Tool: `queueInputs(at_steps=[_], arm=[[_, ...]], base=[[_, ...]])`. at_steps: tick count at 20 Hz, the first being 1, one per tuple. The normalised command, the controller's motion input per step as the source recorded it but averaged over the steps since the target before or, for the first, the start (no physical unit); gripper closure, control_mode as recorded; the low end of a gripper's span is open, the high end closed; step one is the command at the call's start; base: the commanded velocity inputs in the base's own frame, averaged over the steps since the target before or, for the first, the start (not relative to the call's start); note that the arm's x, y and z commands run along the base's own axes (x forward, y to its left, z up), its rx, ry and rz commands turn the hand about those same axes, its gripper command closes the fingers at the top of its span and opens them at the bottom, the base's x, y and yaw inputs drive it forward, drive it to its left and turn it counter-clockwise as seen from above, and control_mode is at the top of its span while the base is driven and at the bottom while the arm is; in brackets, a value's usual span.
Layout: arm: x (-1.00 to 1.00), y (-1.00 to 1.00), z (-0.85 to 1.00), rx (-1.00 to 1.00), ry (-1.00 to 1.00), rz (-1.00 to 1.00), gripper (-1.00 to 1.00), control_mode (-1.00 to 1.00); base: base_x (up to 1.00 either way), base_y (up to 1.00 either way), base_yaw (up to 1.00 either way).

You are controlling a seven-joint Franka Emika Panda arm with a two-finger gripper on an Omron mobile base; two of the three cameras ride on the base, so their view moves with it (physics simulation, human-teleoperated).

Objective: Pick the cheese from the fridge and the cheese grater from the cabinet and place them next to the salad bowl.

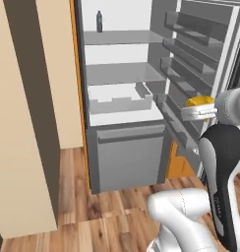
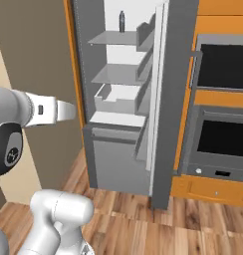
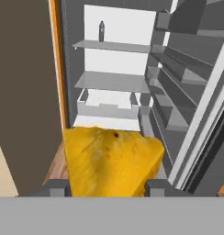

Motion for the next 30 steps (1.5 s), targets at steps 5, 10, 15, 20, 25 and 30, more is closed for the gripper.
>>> queueInputs(at_steps=[5,10,15,20,25,30], arm=[[0.0,0.0,0.0,0.0,0.0,0.0,1.0,1.0],[0.0,0.0,0.0,0.0,0.0,0.0,1.0,1.0],[0.0,0.0,0.0,0.0,0.0,0.0,1.0,1.0],[0.0,0.0,0.0,0.0,0.0,0.0,1.0,1.0],[0.0,0.0,0.0,0.0,0.0,0.0,1.0,1.0],[0.0,0.0,0.0,0.0,0.0,0.0,1.0,1.0]], base=[[-1.0,0.02,0.0],[-1.0,0.03,0.0],[-0.97,0.0,-0.35],[-0.19,0.01,-0.93],[0.0,0.0,-1.0],[0.0,0.0,-1.0]])
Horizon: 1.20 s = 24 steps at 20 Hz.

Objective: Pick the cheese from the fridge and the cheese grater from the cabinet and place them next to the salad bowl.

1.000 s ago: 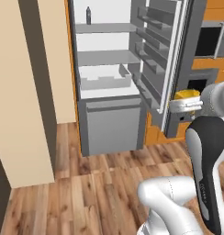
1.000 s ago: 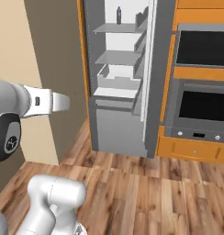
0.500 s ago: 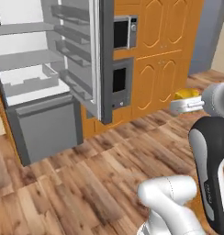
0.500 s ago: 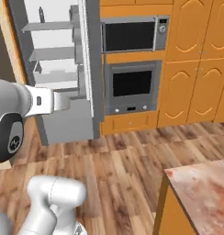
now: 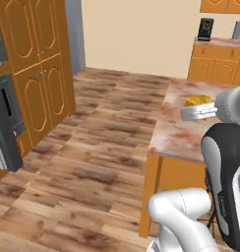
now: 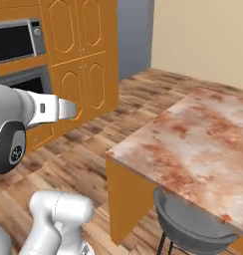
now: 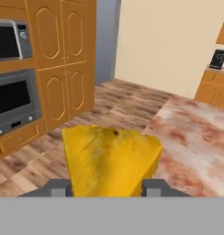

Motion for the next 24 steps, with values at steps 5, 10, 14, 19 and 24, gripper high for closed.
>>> queueInputs(at_steps=[5,10,14,19,24], arm=[[0.0,0.0,0.0,0.0,0.0,0.0,1.0,1.0],[0.0,0.0,0.0,0.0,0.0,0.0,1.0,1.0],[0.0,0.0,0.0,0.0,0.0,0.0,1.0,1.0],[0.0,0.0,0.0,0.0,0.0,0.0,1.0,1.0],[0.0,0.0,0.0,0.0,0.0,0.0,1.0,1.0]], base=[[-0.01,-0.08,-0.93],[-0.18,-0.4,-0.78],[-0.24,0.01,-0.46],[0.0,1.0,-0.11],[0.19,0.88,-0.09]])
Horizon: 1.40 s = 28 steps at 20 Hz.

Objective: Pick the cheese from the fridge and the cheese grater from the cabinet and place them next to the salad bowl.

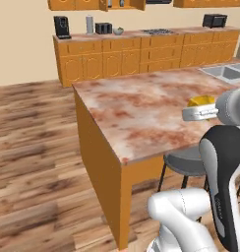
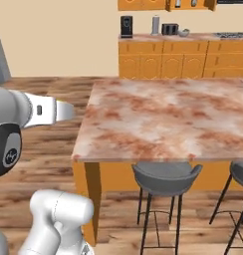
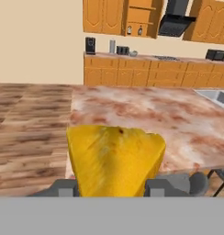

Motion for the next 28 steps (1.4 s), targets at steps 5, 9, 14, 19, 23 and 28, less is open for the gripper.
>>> queueInputs(at_steps=[5,9,14,19,23,28], arm=[[0.0,0.0,0.0,0.0,0.0,0.0,1.0,1.0],[0.0,0.0,0.0,0.0,0.0,0.0,1.0,1.0],[0.0,0.0,0.0,0.0,0.0,0.0,1.0,1.0],[0.0,0.0,0.0,0.0,0.0,0.0,1.0,1.0],[0.0,0.0,0.0,0.0,0.0,0.0,1.0,1.0],[0.0,0.0,0.0,0.0,0.0,0.0,1.0,1.0]], base=[[0.94,0.15,0.15],[0.87,0.73,0.23],[0.28,1.0,0.2],[0.0,1.0,0.11],[0.08,0.65,0.11],[0.85,0.0,0.16]])
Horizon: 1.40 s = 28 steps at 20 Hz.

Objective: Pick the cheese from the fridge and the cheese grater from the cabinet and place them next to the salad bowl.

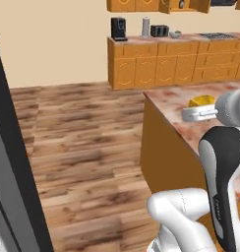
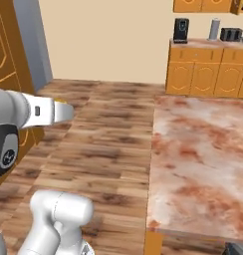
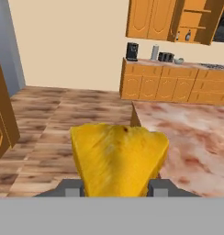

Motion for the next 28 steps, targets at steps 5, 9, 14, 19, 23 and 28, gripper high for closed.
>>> queueInputs(at_steps=[5,9,14,19,23,28], arm=[[0.0,0.0,0.0,0.0,0.0,0.0,1.0,1.0],[0.0,0.0,0.0,0.0,0.0,0.0,1.0,1.0],[0.0,0.0,0.0,0.0,0.0,0.0,1.0,1.0],[0.0,0.0,0.0,0.0,0.0,0.0,1.0,1.0],[0.0,0.0,0.0,0.0,0.0,0.0,1.0,1.0],[0.0,0.0,0.0,0.0,0.0,0.0,1.0,1.0]], base=[[1.0,-0.01,0.17],[1.0,-0.02,0.17],[1.0,-0.36,0.05],[1.0,-0.26,0.0],[1.0,-0.12,-0.07],[1.0,0.0,-0.11]])
